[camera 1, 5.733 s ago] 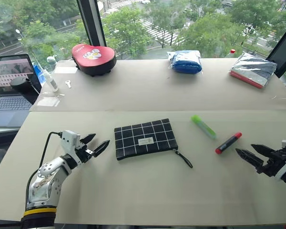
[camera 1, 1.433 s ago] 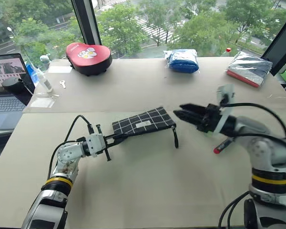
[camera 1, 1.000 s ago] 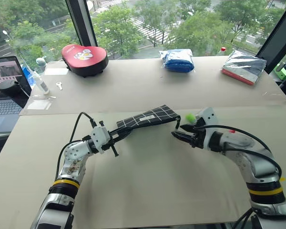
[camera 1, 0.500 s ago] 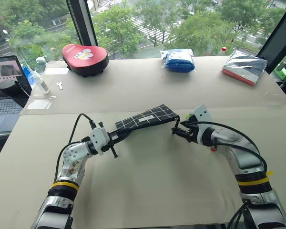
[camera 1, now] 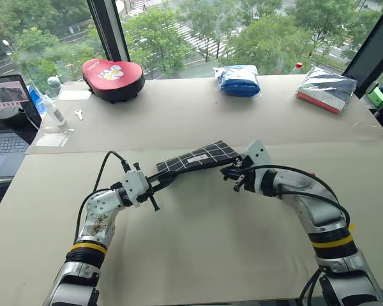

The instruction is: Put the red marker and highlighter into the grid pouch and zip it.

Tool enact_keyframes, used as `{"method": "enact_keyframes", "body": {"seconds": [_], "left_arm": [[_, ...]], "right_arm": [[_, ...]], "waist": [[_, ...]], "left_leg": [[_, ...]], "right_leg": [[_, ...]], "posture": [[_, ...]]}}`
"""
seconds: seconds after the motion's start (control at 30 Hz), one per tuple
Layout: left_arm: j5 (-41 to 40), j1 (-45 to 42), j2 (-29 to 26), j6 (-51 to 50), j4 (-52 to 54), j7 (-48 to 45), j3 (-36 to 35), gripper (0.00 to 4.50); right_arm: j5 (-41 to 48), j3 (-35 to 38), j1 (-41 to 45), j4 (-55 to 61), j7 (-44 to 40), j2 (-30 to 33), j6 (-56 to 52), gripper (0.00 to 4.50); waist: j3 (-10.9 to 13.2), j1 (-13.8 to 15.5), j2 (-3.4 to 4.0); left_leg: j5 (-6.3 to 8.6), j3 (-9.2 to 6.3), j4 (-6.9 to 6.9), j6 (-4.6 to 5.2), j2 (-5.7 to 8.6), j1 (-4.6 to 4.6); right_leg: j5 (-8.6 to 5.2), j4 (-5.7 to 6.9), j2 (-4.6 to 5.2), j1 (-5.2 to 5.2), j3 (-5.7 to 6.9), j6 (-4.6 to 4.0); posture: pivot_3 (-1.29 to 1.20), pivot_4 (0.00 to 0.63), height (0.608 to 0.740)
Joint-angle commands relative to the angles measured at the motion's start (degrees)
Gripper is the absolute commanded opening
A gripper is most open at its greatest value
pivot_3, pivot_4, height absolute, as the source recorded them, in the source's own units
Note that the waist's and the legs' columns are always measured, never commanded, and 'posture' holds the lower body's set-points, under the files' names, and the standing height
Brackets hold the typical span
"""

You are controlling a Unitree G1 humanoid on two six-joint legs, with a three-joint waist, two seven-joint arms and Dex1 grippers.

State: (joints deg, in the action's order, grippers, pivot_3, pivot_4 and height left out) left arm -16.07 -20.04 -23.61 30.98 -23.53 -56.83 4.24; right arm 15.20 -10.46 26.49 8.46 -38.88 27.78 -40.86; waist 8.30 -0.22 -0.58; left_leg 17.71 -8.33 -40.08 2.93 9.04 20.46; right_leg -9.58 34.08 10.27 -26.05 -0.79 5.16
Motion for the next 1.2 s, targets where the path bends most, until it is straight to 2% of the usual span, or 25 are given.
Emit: {"method": "enact_keyframes", "body": {"seconds": [0.03,0.27,0.47,0.73,1.2], "left_arm": [[-0.31,-1.27,0.26,-0.07,0.48,-0.1,-0.85,0.0],[-0.37,-1.79,0.49,-0.59,0.61,-0.77,-1.17,0.0],[-0.46,-1.87,0.7,-0.98,0.55,-1.5,-1.34,0.0],[-0.3,-3.18,1.47,-0.99,-0.69,-1.98,-1.3,0.0],[0.06,-4.06,2.68,-0.62,-2.19,-2.34,-1.45,0.0]], "right_arm": [[-0.44,-2.39,3.66,2.53,0.78,-2.71,-1.21,0.05],[-2.12,-4.48,4.91,0.49,2.31,-6.35,-1.55,0.05],[-1.8,-7.2,4.33,2.57,-0.13,-7.07,-2.68,0.05],[-2.9,-6.22,9.33,-3.01,3.33,-12.62,-2.21,0.05],[-0.07,-6.17,11.95,-3.1,0.15,-14.67,-4.59,0.05]], "waist": [[0.0,-0.21,0.0],[0.0,-0.44,0.0],[0.0,-0.53,0.0],[0.0,-0.76,0.0],[0.0,-0.9,0.01]], "left_leg": [[0.0,0.0,-0.01,0.0,0.0,0.01],[0.0,-0.02,-0.02,0.0,0.01,0.01],[0.0,-0.02,-0.02,0.0,0.01,0.01],[0.0,-0.01,-0.07,-0.01,-0.01,0.0],[0.0,-0.03,-0.08,0.0,0.0,0.03]], "right_leg": [[0.0,0.0,0.0,0.0,0.0,0.0],[0.01,0.01,0.0,-0.01,0.02,-0.01],[0.02,0.02,-0.01,-0.03,0.02,-0.01],[0.04,0.05,-0.04,-0.03,0.01,-0.04],[0.05,0.07,-0.05,-0.09,0.02,-0.04]], "posture": [[0.0,0.15,0.74],[0.0,0.15,0.74],[0.0,0.15,0.74],[0.0,0.15,0.74],[0.0,0.15,0.74]]}}
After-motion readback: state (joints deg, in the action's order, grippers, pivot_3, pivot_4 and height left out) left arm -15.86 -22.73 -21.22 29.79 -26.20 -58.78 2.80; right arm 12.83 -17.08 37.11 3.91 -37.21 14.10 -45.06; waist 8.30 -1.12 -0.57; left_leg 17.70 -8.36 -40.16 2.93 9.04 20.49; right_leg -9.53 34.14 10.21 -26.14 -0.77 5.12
